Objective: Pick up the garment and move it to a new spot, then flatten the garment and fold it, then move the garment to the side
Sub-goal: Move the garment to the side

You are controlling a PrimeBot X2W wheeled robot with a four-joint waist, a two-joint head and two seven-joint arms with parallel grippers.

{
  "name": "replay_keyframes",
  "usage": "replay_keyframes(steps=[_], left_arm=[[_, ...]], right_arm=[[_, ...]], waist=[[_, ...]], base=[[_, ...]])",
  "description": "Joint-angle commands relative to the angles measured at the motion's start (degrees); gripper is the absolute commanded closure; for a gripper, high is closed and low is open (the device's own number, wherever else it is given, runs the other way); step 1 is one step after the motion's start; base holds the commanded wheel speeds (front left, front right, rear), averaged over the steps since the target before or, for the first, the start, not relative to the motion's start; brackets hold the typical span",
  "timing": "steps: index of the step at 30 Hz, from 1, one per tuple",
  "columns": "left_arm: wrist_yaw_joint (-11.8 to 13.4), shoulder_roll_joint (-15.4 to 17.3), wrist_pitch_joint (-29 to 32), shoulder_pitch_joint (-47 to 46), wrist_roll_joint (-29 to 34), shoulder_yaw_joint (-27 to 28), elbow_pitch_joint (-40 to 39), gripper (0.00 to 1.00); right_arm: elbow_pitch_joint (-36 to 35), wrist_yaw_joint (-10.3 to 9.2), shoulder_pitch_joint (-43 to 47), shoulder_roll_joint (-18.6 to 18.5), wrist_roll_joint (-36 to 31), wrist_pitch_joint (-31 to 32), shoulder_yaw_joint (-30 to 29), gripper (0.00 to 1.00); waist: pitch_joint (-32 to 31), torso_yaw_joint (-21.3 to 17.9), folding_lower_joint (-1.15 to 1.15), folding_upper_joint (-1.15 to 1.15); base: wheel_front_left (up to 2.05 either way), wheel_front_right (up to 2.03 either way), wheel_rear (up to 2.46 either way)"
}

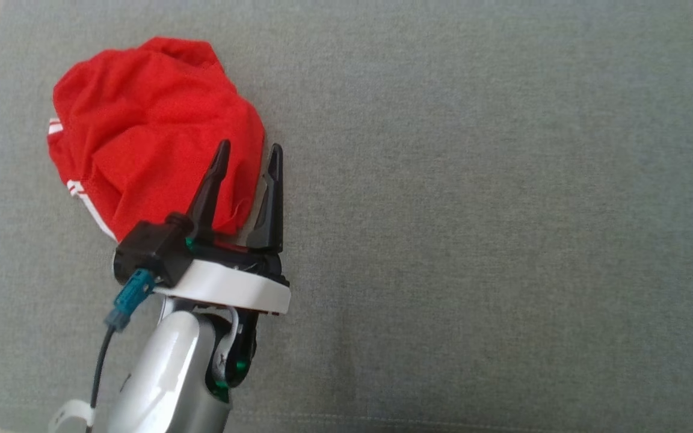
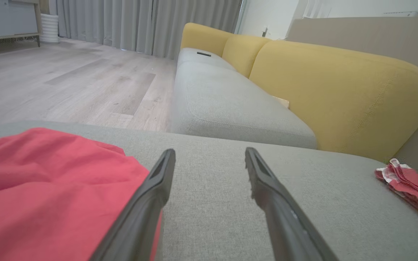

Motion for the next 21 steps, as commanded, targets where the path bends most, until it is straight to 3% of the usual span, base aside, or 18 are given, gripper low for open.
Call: replay_keyframes(steps=[1,5,13,15,21], left_arm=[[-0.2,0.5,-0.3,-1.1,0.7,2.3,-1.5,0.00],[-0.4,0.5,-0.3,-0.3,1.0,2.9,-1.2,0.00],[-0.5,0.5,-0.3,2.8,2.1,4.5,-1.4,0.00],[-0.6,0.5,-0.3,4.2,2.5,5.2,-1.5,0.00],[-1.1,0.5,-0.3,7.5,3.1,5.8,-1.4,0.00]], right_arm=[[-3.1,0.39,0.2,-0.8,-1.2,-0.5,-1.3,0.00],[-9.1,0.39,0.4,4.8,-3.3,-1.6,-5.1,0.00],[-25.5,0.39,5.3,23.1,-1.3,-5.7,-7.6,0.00],[-30.5,0.39,9.2,28.6,1.8,-8.4,-7.1,0.00],[-35.8,0.39,18.7,36.7,3.8,-16.3,-5.8,0.00]], waist=[[-1.3,-0.5,0.00,0.00],[-4.2,-1.3,0.00,0.00],[-10.8,-3.3,0.00,0.00],[-12.9,-4.0,0.00,0.00],[-17.1,-4.0,0.00,0.00]], base=[[0.00,0.00,0.00],[0.00,0.00,0.00],[0.00,0.00,0.00],[0.00,0.00,0.00],[0.00,0.00,0.00]])
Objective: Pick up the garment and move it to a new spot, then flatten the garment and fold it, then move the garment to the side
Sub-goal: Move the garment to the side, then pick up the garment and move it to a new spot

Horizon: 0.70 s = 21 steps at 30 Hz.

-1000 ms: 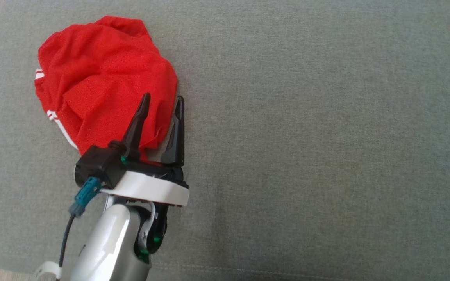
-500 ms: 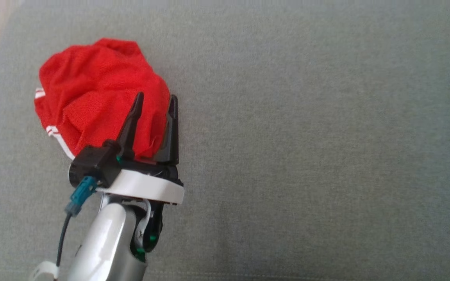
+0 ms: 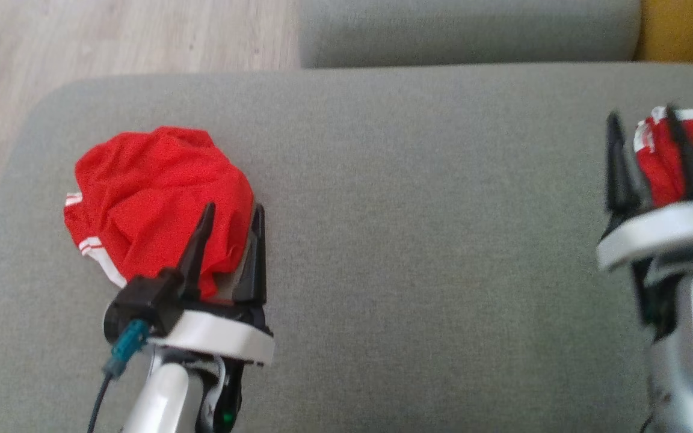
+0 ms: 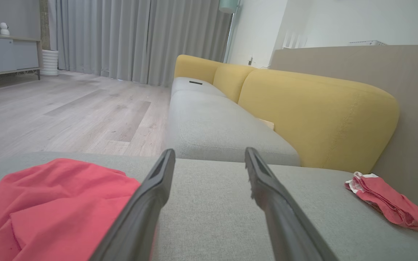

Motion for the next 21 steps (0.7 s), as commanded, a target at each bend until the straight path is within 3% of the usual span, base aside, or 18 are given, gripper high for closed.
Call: replay_keyframes(steps=[1,6,21], left_arm=[[0.0,0.4,-0.3,-0.4,0.7,2.4,-2.0,0.00],[0.4,0.4,-0.3,2.8,0.0,2.5,-2.7,0.00],[1.2,0.4,-0.3,6.2,0.1,1.5,-2.8,0.00]], right_arm=[[-2.2,0.39,1.5,1.6,0.0,-2.4,1.1,0.00],[-2.6,0.39,8.4,4.8,0.2,-8.0,0.4,0.00],[-0.4,0.39,16.5,5.1,6.7,-14.3,2.9,0.00]], waist=[[-2.3,0.0,0.00,0.00],[-4.3,0.1,0.00,0.00],[-4.7,0.6,0.00,0.00]], base=[[0.00,0.00,0.00],[0.00,0.00,0.00],[0.00,0.00,0.00]])
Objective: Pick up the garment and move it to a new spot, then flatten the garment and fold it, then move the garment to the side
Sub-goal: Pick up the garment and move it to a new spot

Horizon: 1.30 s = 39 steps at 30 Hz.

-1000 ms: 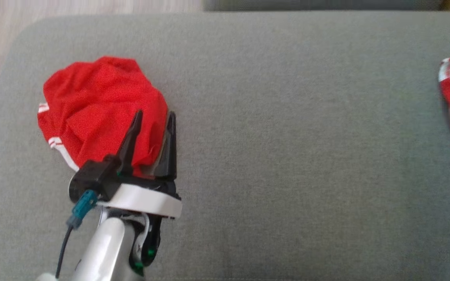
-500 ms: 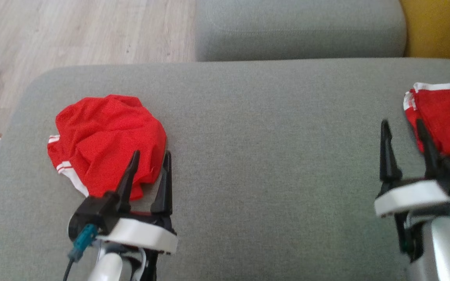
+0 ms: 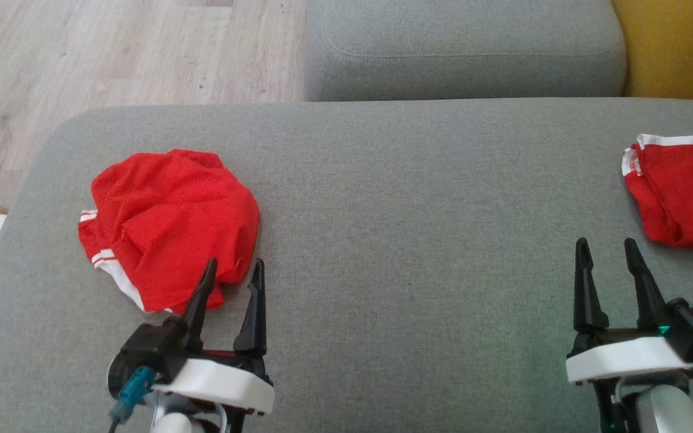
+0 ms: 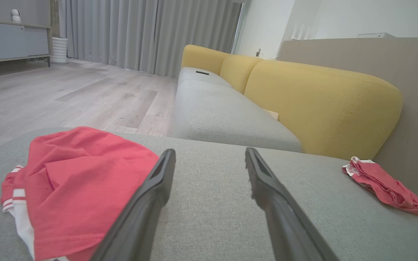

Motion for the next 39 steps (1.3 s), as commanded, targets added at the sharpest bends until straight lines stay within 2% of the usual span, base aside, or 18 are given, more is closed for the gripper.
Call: replay_keyframes(steps=[1,20,30,39], left_arm=[[0.3,0.3,-0.3,-2.0,0.1,1.8,-2.2,0.00],[0.1,0.3,-0.3,-2.8,0.3,2.3,-1.3,0.00],[0.0,0.3,-0.3,-3.4,0.6,4.3,-1.2,0.00],[-0.4,0.3,-0.3,-3.0,1.9,7.1,-0.8,0.00]], right_arm=[[-1.7,0.39,-1.4,-0.3,0.3,-0.7,1.5,0.00],[-0.8,0.39,-1.3,-0.3,2.2,-0.8,2.4,0.00],[1.6,0.39,-1.0,-0.2,3.0,-0.6,6.1,0.00],[2.5,0.39,-1.4,-0.2,4.7,-0.6,9.7,0.00]], waist=[[0.0,0.0,0.00,0.00],[0.1,1.6,0.00,0.00],[-0.1,7.4,0.00,0.00],[-1.1,14.6,0.00,0.00]], base=[[0.00,0.00,0.00],[0.00,0.00,0.00],[0.00,0.00,0.00],[0.00,0.00,0.00]])
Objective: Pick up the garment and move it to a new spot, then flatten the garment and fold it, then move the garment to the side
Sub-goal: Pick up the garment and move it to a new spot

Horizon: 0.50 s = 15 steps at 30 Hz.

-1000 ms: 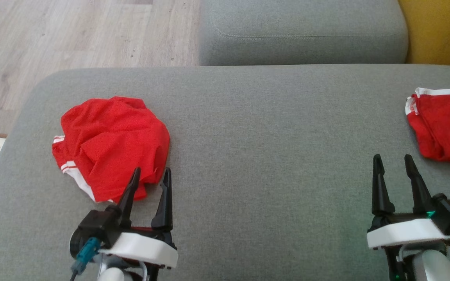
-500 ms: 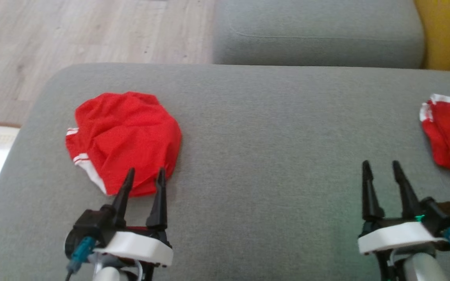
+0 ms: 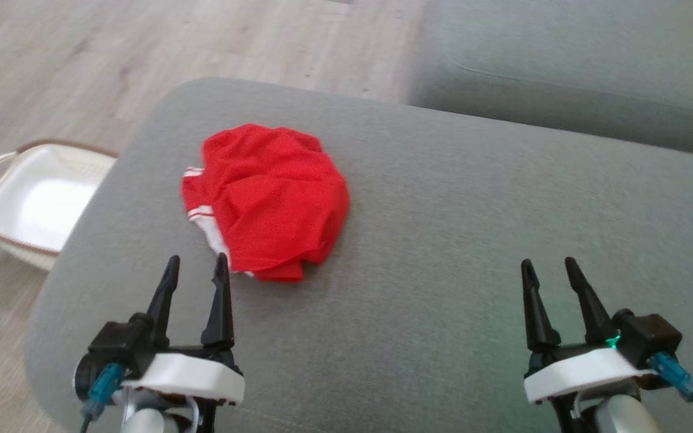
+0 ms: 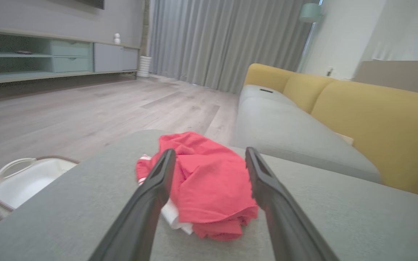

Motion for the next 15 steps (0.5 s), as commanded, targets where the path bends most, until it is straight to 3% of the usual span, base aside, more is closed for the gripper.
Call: replay_keyframes(steps=[1,7,15], left_arm=[[-0.2,0.2,-0.3,-2.8,0.5,2.3,-1.8,0.00],[-0.6,0.2,-0.3,-2.5,0.7,3.7,-1.7,0.00],[-1.0,0.2,-0.3,-2.7,1.0,5.2,-1.7,0.00]], right_arm=[[-1.4,0.39,-1.4,-0.3,0.5,-0.4,1.6,0.00],[-0.9,0.39,-1.3,-0.3,1.1,-0.4,3.2,0.00],[-0.6,0.39,-1.6,-0.3,1.5,-0.5,3.9,0.00]], waist=[[-0.5,2.2,0.00,0.00],[-0.7,5.5,0.00,0.00],[0.1,6.9,0.00,0.00]], base=[[0.00,0.00,0.00],[0.00,0.00,0.00],[0.00,0.00,0.00]])
